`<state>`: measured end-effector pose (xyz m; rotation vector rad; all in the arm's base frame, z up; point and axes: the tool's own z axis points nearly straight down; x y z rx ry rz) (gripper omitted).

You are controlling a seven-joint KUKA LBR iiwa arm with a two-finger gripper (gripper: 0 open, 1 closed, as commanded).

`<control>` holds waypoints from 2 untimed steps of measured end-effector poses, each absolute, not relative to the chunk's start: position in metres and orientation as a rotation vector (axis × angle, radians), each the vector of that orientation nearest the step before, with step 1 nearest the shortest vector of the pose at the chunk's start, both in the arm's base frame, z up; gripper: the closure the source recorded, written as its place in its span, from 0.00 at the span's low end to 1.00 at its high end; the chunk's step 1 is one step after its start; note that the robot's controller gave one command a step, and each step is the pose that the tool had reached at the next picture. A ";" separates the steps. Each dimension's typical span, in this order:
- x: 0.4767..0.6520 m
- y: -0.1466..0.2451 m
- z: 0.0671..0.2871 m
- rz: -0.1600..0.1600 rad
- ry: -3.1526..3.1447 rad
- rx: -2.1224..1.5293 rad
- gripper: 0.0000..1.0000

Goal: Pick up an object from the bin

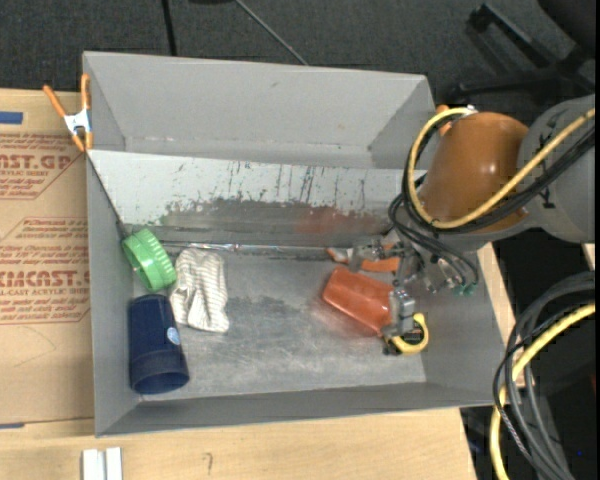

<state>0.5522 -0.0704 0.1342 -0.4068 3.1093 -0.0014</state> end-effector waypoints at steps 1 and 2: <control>0.570 -0.067 0.072 0.001 3.135 -0.176 1.00; 0.570 -0.067 0.072 0.001 3.135 -0.176 1.00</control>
Offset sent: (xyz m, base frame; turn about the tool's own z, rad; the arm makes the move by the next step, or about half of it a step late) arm 0.0000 0.0000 0.0000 0.0000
